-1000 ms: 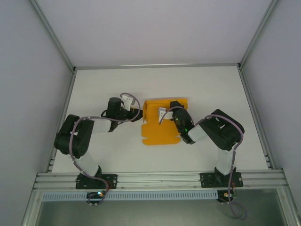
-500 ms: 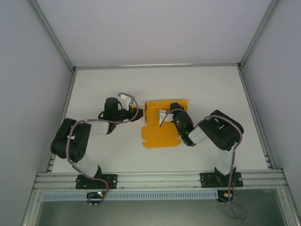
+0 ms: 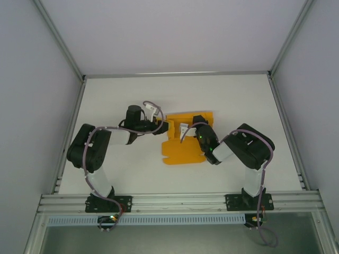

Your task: Assemble paper box

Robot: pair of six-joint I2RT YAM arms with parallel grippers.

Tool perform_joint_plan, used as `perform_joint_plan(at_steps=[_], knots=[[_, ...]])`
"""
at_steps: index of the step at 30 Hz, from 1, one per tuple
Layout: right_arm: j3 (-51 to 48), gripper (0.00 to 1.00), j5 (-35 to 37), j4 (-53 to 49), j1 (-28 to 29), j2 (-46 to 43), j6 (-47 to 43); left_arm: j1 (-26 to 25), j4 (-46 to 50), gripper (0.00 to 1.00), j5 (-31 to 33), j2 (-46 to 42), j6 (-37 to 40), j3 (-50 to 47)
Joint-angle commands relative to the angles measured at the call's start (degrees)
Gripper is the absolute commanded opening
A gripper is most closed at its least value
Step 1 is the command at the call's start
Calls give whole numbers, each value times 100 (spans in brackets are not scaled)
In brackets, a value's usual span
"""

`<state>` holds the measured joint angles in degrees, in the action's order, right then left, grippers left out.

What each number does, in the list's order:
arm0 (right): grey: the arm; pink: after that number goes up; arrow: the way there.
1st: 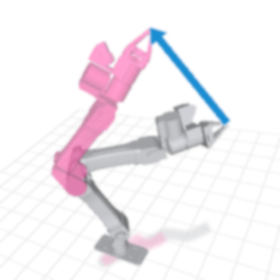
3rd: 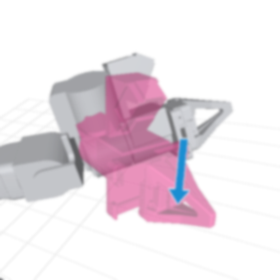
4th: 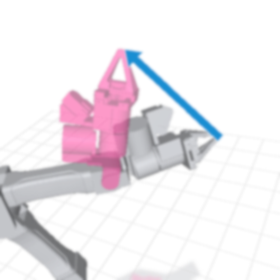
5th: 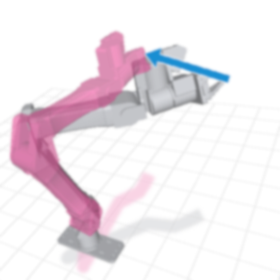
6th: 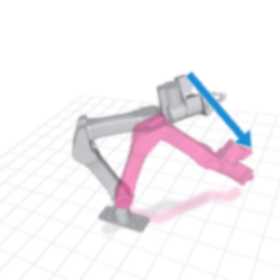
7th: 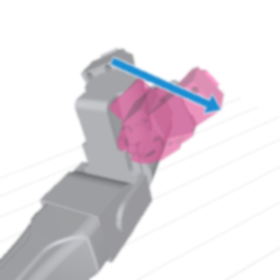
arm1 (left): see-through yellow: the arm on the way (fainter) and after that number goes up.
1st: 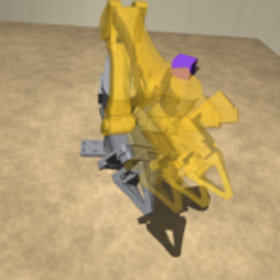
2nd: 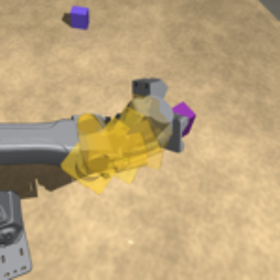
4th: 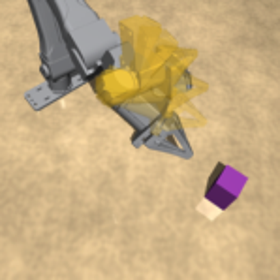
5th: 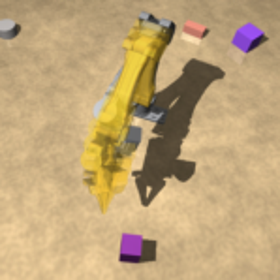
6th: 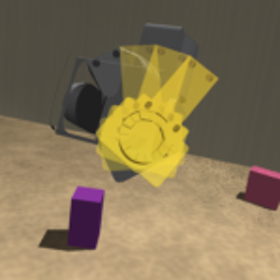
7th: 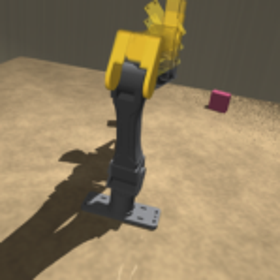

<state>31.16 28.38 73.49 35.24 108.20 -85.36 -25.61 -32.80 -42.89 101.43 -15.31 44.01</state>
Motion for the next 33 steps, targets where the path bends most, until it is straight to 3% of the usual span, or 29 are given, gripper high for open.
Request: perform_joint_plan(at_steps=[1,7,12,18,20,24,27,30,33], knots=[[-13,0,-80,170,96,-215,-93,-333,800,55,258,-293,460,-109],[-43,0,-15,210,156,-395,-99,-350,568,62,438,-897,387,-635],[2,0,-17,187,193,-425,-181,-341,738,64,625,-1012,336,-432],[-7,0,57,197,226,-374,-240,-361,1066,49,1277,-1043,461,-259],[-9,0,84,203,228,-370,-284,-510,1376,41,1762,-1201,595,-237],[-31,0,130,227,237,-408,-284,-1283,1734,19,3640,-1694,1180,-456],[-65,0,157,241,280,-484,-264,-1667,1649,3,4631,-1750,1360,-661],[-109,0,185,236,320,-515,-254,-1971,1291,0,5309,-1616,1529,-885],[-184,0,254,234,418,-522,-219,-2230,920,0,5596,-1376,1741,-1019]])
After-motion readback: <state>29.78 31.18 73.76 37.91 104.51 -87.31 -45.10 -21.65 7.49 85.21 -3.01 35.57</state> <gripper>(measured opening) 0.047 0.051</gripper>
